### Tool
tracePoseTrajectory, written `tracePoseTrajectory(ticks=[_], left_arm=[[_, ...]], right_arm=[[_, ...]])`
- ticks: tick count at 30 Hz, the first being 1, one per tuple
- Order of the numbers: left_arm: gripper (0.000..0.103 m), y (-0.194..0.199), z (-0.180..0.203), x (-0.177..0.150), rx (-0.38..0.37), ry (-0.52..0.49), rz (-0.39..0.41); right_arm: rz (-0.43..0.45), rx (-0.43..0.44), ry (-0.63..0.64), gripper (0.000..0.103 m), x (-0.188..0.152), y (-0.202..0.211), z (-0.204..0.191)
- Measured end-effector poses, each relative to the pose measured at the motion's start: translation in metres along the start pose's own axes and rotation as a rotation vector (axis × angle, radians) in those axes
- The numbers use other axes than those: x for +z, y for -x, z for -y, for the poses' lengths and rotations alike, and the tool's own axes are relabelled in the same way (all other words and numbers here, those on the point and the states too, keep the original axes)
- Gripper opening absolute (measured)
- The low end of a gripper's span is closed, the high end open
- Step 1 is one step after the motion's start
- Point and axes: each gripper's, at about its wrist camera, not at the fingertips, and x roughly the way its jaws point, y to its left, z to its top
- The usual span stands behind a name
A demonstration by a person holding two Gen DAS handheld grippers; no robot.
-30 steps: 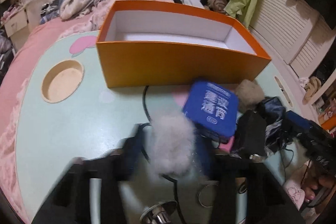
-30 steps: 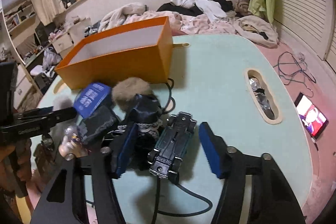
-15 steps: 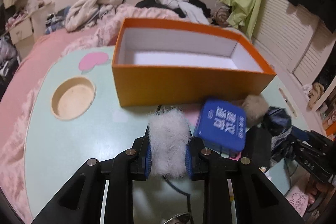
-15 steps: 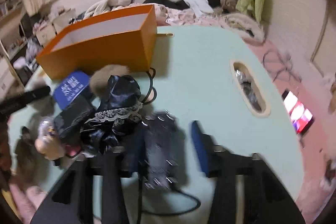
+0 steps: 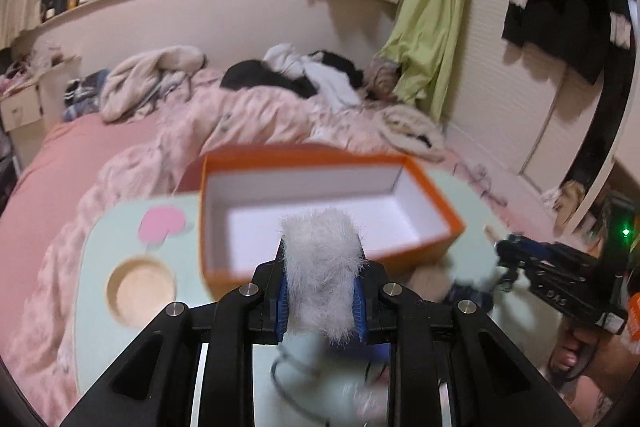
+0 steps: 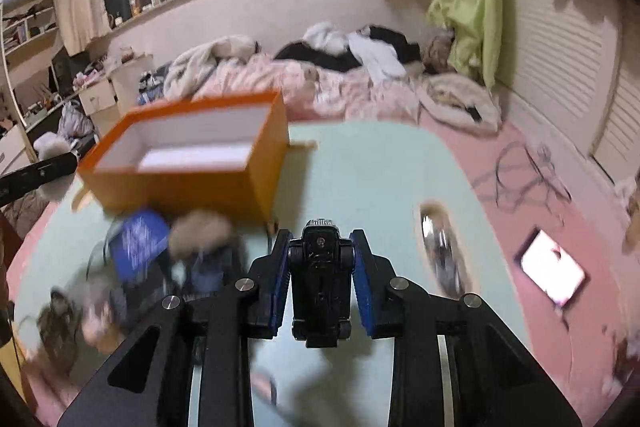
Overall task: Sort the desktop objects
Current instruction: 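Put the white pompom in the box with the left tool while the right tool boxes the green car, then put the brown card in the box with the left tool while the right tool boxes the black lace bag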
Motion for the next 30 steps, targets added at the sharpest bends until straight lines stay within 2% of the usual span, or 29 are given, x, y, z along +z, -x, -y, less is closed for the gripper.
tracePoseTrajectory(ticks=[2, 6, 10, 11, 12, 14, 15, 16, 18, 19, 20, 24, 25, 27, 28, 30], left_arm=[[0.023, -0.012, -0.001, 0.017, -0.008, 0.009, -0.005], [0.023, -0.048, -0.005, 0.037, -0.012, 0.026, -0.034], [0.025, -0.094, -0.019, 0.033, -0.001, 0.095, -0.131], [0.032, -0.1, -0.021, 0.031, -0.001, 0.112, -0.149], [0.046, -0.108, -0.026, 0.027, -0.001, 0.137, -0.171], [0.049, -0.115, -0.03, 0.021, -0.014, 0.17, -0.185], [0.049, -0.114, -0.031, 0.02, -0.028, 0.183, -0.18], [0.049, -0.111, -0.032, 0.019, -0.051, 0.193, -0.166], [0.054, -0.101, -0.031, 0.018, -0.08, 0.2, -0.137], [0.054, -0.092, -0.03, 0.018, -0.085, 0.194, -0.114], [0.055, -0.086, -0.03, 0.019, -0.086, 0.187, -0.099], [0.07, -0.049, -0.027, 0.018, -0.042, 0.158, -0.017], [0.072, -0.038, -0.027, 0.015, -0.037, 0.149, 0.0], [0.08, -0.02, -0.028, 0.005, -0.031, 0.131, 0.01], [0.08, -0.011, -0.028, -0.003, -0.025, 0.119, 0.008], [0.08, 0.005, -0.03, -0.021, -0.013, 0.096, -0.012]], right_arm=[[0.028, 0.046, 0.005, 0.03, 0.023, -0.01, -0.007], [0.033, 0.218, 0.0, 0.03, 0.068, -0.037, -0.032], [-0.029, 0.348, -0.056, 0.03, 0.093, -0.074, -0.052], [-0.051, 0.369, -0.068, 0.031, 0.095, -0.085, -0.056], [-0.074, 0.382, -0.068, 0.031, 0.094, -0.092, -0.057], [-0.149, 0.373, -0.057, 0.031, 0.092, -0.118, -0.06], [-0.164, 0.366, -0.066, 0.031, 0.091, -0.126, -0.058], [-0.172, 0.372, -0.085, 0.036, 0.09, -0.131, -0.054], [-0.118, 0.401, -0.123, 0.041, 0.092, -0.131, -0.043], [-0.108, 0.405, -0.134, 0.047, 0.093, -0.13, -0.036], [-0.091, 0.381, -0.14, 0.049, 0.094, -0.13, -0.032], [-0.024, 0.296, -0.107, 0.052, 0.098, -0.118, -0.021], [-0.007, 0.297, -0.088, 0.052, 0.096, -0.111, -0.02], [0.014, 0.303, -0.062, 0.052, 0.093, -0.094, -0.02], [0.021, 0.307, -0.042, 0.053, 0.084, -0.084, -0.022], [0.022, 0.315, -0.023, 0.062, 0.071, -0.064, -0.024]])
